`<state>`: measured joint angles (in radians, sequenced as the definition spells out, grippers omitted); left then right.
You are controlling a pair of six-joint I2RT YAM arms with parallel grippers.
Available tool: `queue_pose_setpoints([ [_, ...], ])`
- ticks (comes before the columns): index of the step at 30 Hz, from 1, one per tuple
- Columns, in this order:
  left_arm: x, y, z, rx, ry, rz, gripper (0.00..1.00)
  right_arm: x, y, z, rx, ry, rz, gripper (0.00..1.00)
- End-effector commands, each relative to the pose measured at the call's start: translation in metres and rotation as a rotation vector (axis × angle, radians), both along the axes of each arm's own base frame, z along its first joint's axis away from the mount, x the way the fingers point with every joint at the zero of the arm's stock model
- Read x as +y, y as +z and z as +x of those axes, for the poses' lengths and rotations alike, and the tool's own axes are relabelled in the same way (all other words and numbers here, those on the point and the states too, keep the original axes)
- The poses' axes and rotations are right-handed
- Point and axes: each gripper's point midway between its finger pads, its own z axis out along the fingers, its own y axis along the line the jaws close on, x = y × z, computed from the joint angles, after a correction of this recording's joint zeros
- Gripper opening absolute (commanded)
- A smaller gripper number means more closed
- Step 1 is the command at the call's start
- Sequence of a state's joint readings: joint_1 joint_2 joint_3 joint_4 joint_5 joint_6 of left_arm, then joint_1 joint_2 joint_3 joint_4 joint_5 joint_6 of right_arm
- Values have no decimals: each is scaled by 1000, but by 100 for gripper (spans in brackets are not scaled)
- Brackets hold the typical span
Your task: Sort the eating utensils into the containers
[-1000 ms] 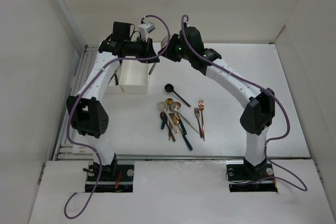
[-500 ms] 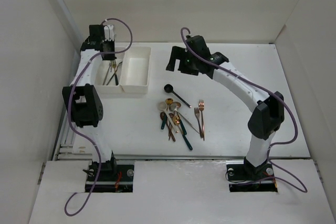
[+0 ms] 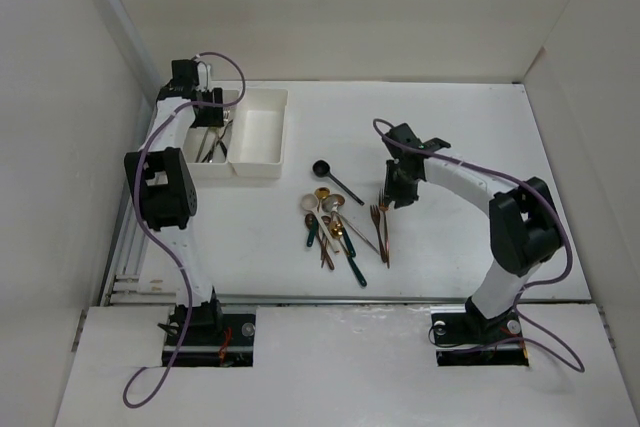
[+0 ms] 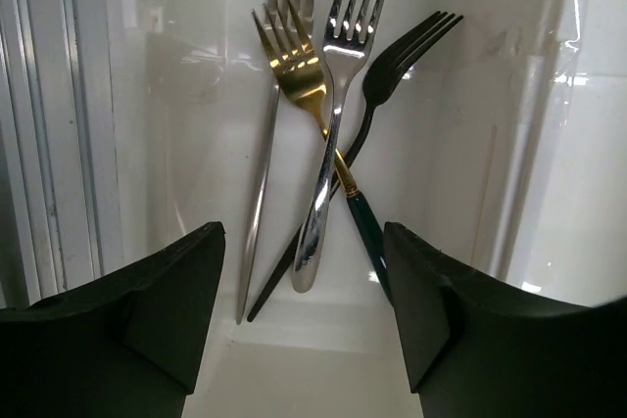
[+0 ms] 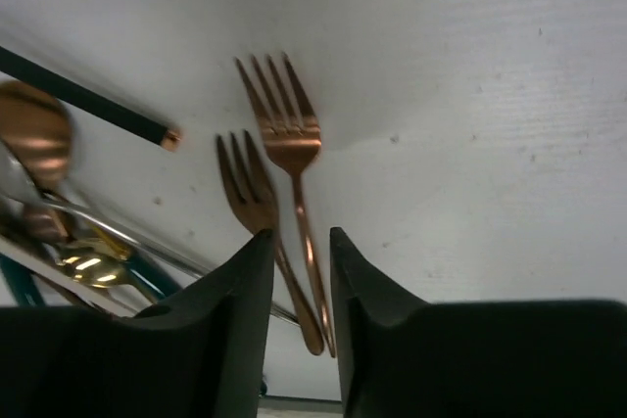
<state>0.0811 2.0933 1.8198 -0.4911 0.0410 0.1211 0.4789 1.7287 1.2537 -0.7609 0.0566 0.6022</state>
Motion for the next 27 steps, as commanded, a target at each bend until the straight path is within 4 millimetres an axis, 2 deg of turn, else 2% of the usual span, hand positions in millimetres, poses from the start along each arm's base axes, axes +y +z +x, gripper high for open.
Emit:
queue_pose_setpoints([
  [1,-2,38,2,-80,-7,-14,63,-9,1,-14,8,-25,-8,32],
  [2,-2,38,2,-80,-7,-14,63,-13,-8,-22,34,-25,-22,32],
  [4,-3,52,1,-105,-13,-19,64,-5,-9,-19,23,-1,20,32],
  [5,-3,52,2,-105,-13,-19,64,-2,-12,-23,37,6,37,34],
  [10,-7,82,2,-154,-22,-36,67,-2,-31,-20,71,-10,34,34],
  [15,-14,105,-4,-190,-47,-58,68,5,-35,-22,76,8,56,35],
  [20,-18,109,-7,-191,-60,-72,68,7,-28,-21,50,24,55,42],
  [23,-18,109,-7,-191,-60,-72,68,7,-40,-21,88,23,36,42],
  [24,-18,109,-7,-191,-60,-72,68,6,-51,-24,118,22,20,41],
  [27,-18,112,-10,-190,-60,-72,68,-4,-63,-27,155,9,-45,34],
])
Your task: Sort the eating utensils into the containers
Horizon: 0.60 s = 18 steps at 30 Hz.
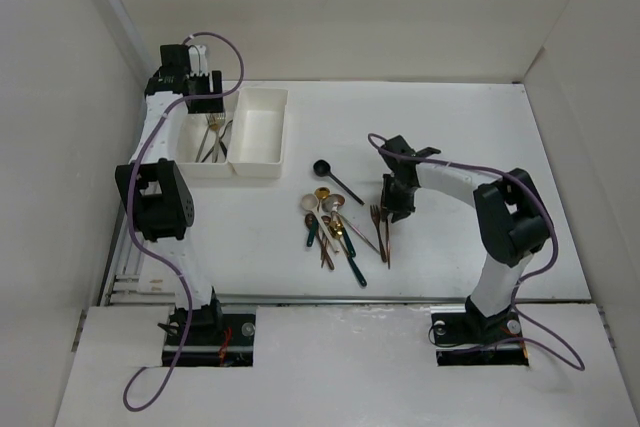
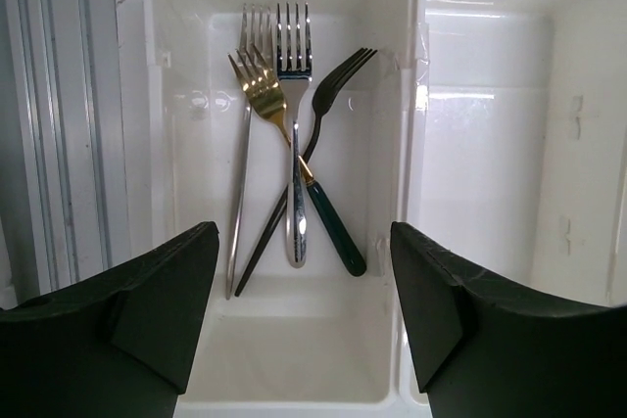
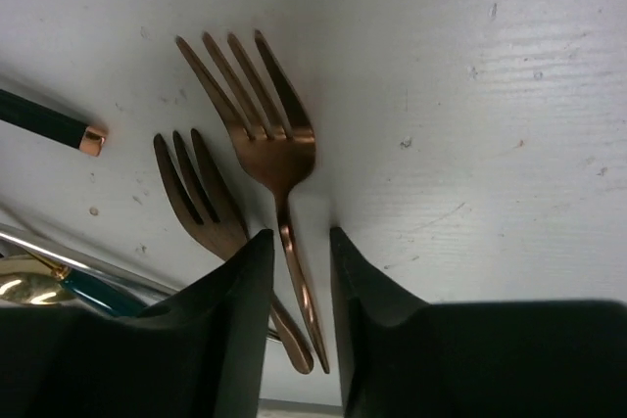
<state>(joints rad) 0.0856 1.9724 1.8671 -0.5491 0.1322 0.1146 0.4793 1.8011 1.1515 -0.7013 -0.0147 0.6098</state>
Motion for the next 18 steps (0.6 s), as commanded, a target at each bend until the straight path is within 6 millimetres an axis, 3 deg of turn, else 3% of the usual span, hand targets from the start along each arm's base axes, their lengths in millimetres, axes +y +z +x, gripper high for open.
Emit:
queue_pose_setpoints([
  [1,-3,40,-3,-75,-7,-10,68,-5,-16,1,28,0,-60,32],
  [4,-5,44,-2,-85,-15,-17,68,-5,-19,-1,38,0,-65,20],
  [6,-11,47,-5,-87,-44,-32,68,-12,-17,3,21,-17,-105,0],
  [9,-28,52,-9,-94,-126,-92,68,-23,-3,13,-32,-33,-163,0],
  [10,-34,53,-9,-97,-159,-108,68,-32,12,31,-100,-66,-206,0],
  [11,-40,63,-12,-111,-188,-132,68,-42,30,37,-132,-86,-238,0],
  [13,-72,68,-21,-107,-329,-204,68,-55,65,60,-241,-126,-314,0],
  [15,-95,78,-30,-117,-425,-243,71,-49,123,93,-379,-170,-296,0],
  [16,-117,79,-40,-111,-523,-281,73,-46,144,104,-434,-188,-282,0],
  [17,-129,88,-46,-131,-580,-299,75,-31,189,124,-544,-207,-211,0],
  [18,-141,90,-53,-127,-632,-328,75,-20,204,137,-595,-198,-183,0],
])
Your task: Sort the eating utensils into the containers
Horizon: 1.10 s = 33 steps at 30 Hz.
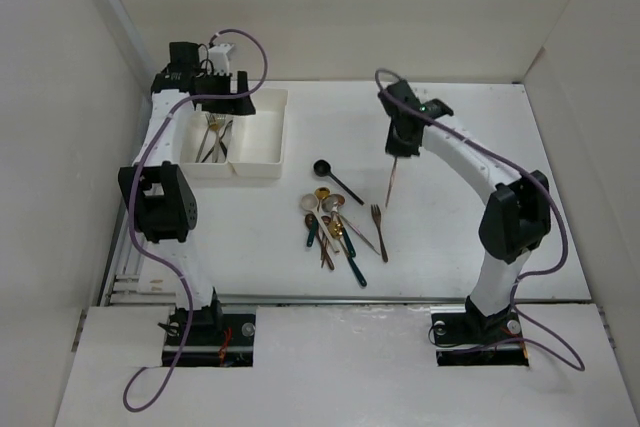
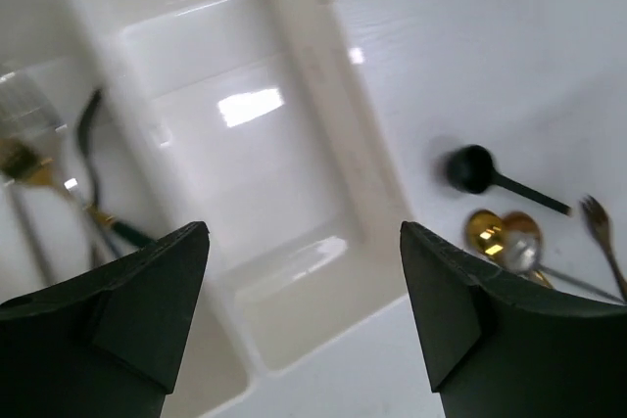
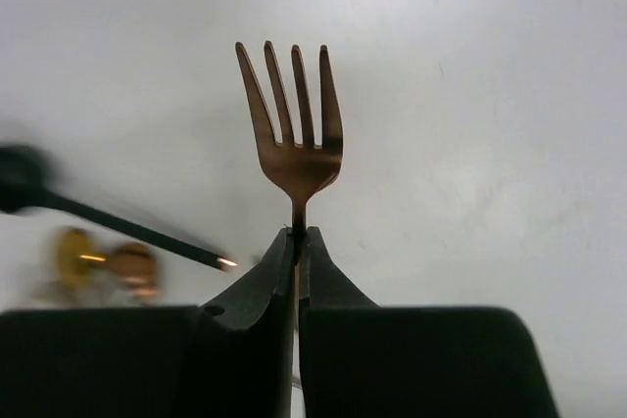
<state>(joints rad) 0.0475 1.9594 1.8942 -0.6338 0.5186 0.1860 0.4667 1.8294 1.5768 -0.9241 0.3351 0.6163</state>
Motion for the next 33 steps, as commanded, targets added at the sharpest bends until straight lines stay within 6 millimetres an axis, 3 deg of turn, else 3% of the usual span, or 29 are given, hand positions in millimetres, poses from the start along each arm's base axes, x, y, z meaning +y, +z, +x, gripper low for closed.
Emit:
queue_pose_setpoints([
  [1,-68,79,-40,-152,-302,-153,77,22,118,53,-344,2,60,0],
  [2,-85,91,-52,-172,-385,-212,78,51,151,61,-419,54,155,0],
  [3,-90,90,-57,-168,-420,-241,78,69,169,71,-482,90,216,0],
  [5,-107,106,-75,-173,-519,-336,81,98,185,84,-533,146,310,0],
  [7,-118,112,-89,-185,-600,-381,81,139,208,92,-600,241,437,0],
  [9,-131,116,-106,-181,-677,-428,82,164,222,93,-618,274,547,0],
  [10,-135,114,-110,-201,-706,-413,82,172,242,97,-665,287,597,0],
  [11,-146,112,-121,-187,-741,-414,84,184,240,97,-660,300,623,0],
  [13,-155,106,-123,-183,-758,-387,85,198,252,94,-682,331,652,0],
  [16,-162,100,-124,-154,-747,-389,86,220,251,85,-664,377,691,0],
  [20,-168,88,-114,-132,-700,-363,86,242,238,73,-608,422,754,0],
  [23,-174,78,-104,-115,-649,-327,83,249,243,63,-601,438,807,0],
  [27,-172,67,-96,-103,-610,-308,68,256,238,54,-581,447,815,0],
  [29,-168,62,-90,-99,-571,-277,49,257,234,52,-563,446,823,0],
  [30,-167,61,-89,-99,-564,-269,38,257,242,49,-576,458,839,0],
  [33,-161,61,-83,-93,-524,-264,0,258,230,50,-554,448,835,0],
])
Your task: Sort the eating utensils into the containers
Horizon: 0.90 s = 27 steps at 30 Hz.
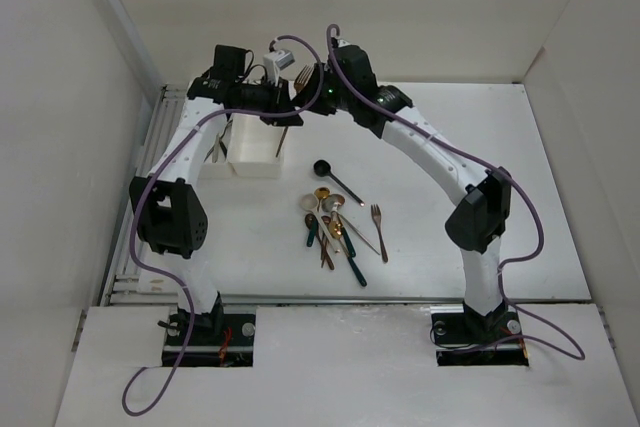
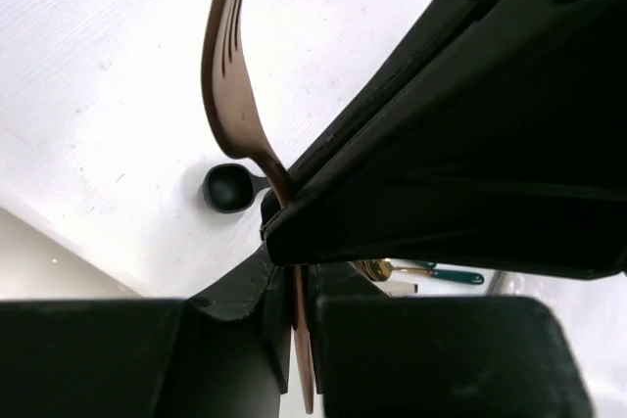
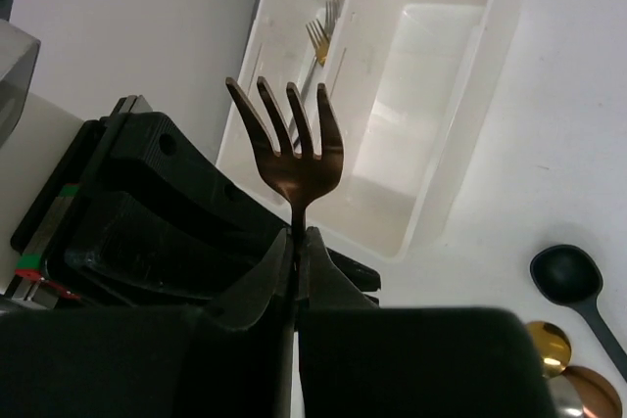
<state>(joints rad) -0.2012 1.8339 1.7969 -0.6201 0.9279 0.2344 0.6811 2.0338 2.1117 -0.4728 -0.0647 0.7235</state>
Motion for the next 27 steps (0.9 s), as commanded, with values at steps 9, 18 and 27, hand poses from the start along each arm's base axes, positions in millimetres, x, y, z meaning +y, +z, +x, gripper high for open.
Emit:
queue_pose_setpoints([
  [9,65,2,52,-60,337,127,0,-11,37,-5,-52,22,44,70],
  [18,228,-38,122,-137,895,529,0,-93,-58,-23,92,-83,-367,100],
  [27,254,-91,141,-101,959,644,8,-154,-154,-68,316,-130,-555,100],
])
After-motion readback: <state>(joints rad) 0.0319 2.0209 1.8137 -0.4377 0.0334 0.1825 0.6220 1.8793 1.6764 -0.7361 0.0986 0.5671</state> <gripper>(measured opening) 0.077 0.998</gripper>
